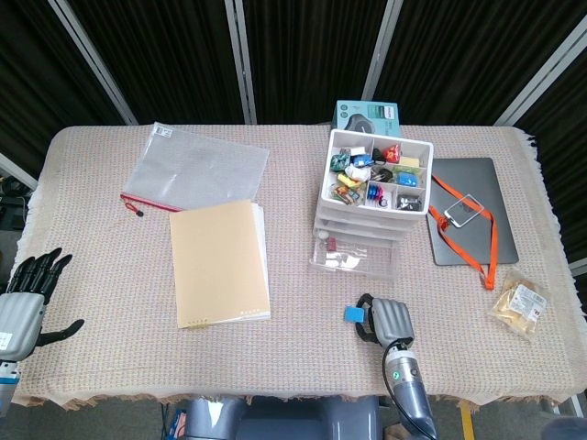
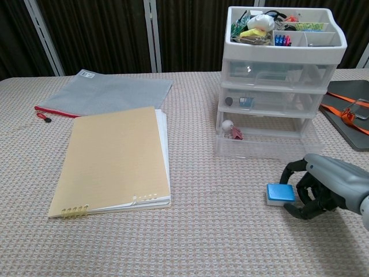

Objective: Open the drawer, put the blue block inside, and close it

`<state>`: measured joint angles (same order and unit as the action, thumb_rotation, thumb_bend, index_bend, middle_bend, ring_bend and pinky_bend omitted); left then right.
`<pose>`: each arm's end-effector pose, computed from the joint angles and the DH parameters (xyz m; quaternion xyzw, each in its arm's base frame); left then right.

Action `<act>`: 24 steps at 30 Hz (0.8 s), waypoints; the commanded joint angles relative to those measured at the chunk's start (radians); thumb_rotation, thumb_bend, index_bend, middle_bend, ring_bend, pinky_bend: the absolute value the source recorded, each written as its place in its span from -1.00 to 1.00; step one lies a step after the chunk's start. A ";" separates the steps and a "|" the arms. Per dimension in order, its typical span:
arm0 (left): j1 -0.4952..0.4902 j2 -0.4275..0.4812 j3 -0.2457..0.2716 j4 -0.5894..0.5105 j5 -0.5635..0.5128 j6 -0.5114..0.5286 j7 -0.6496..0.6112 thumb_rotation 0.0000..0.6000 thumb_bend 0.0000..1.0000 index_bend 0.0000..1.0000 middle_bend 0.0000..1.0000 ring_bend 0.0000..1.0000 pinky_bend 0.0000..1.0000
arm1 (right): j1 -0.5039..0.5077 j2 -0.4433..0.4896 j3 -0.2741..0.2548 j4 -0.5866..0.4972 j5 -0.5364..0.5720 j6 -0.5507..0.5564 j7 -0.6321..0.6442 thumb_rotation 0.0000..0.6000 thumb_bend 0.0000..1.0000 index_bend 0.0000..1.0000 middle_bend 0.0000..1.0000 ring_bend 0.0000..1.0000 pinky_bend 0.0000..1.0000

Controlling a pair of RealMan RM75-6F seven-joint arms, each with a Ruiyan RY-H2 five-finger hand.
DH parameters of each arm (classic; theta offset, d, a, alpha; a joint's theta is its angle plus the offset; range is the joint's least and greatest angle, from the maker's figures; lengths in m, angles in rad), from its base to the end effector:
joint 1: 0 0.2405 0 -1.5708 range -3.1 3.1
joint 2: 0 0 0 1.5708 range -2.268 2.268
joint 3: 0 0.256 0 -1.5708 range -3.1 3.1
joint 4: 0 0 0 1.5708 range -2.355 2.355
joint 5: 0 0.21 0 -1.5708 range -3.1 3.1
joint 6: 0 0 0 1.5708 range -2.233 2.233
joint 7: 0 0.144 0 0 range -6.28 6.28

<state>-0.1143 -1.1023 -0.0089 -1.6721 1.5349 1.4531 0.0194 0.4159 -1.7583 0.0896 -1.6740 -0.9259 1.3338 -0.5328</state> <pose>-0.2955 0.1798 0.1473 -0.6211 -0.3984 -0.3882 0.5521 -0.1877 -0.2293 -0.0541 0.5984 -0.5508 0.3267 0.4815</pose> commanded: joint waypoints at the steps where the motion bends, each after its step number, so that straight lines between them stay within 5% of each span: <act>1: 0.000 0.000 0.000 0.000 0.001 0.002 0.001 1.00 -0.63 -0.92 -1.00 -1.00 -1.00 | -0.001 0.021 0.015 -0.038 -0.049 0.025 0.011 1.00 -0.39 0.29 0.56 0.62 0.39; 9: 0.001 -0.002 0.000 0.001 0.002 0.004 0.003 1.00 -0.63 -0.91 -1.00 -1.00 -1.00 | 0.009 0.072 0.077 -0.108 -0.062 0.044 0.002 1.00 -0.39 0.29 0.56 0.62 0.39; 16: 0.000 -0.002 -0.001 0.001 -0.001 0.000 0.006 1.00 -0.63 -0.91 -1.00 -1.00 -1.00 | 0.048 0.103 0.207 -0.093 -0.001 0.042 -0.011 1.00 -0.39 0.27 0.56 0.62 0.39; 24: 0.001 -0.003 -0.003 0.002 -0.005 0.001 0.006 1.00 -0.63 -0.92 -1.00 -1.00 -1.00 | 0.089 0.095 0.295 -0.012 0.122 0.012 -0.038 1.00 -0.66 -0.41 0.54 0.60 0.39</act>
<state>-0.1137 -1.1053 -0.0124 -1.6703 1.5297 1.4545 0.0256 0.4935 -1.6610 0.3699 -1.7025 -0.8289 1.3567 -0.5619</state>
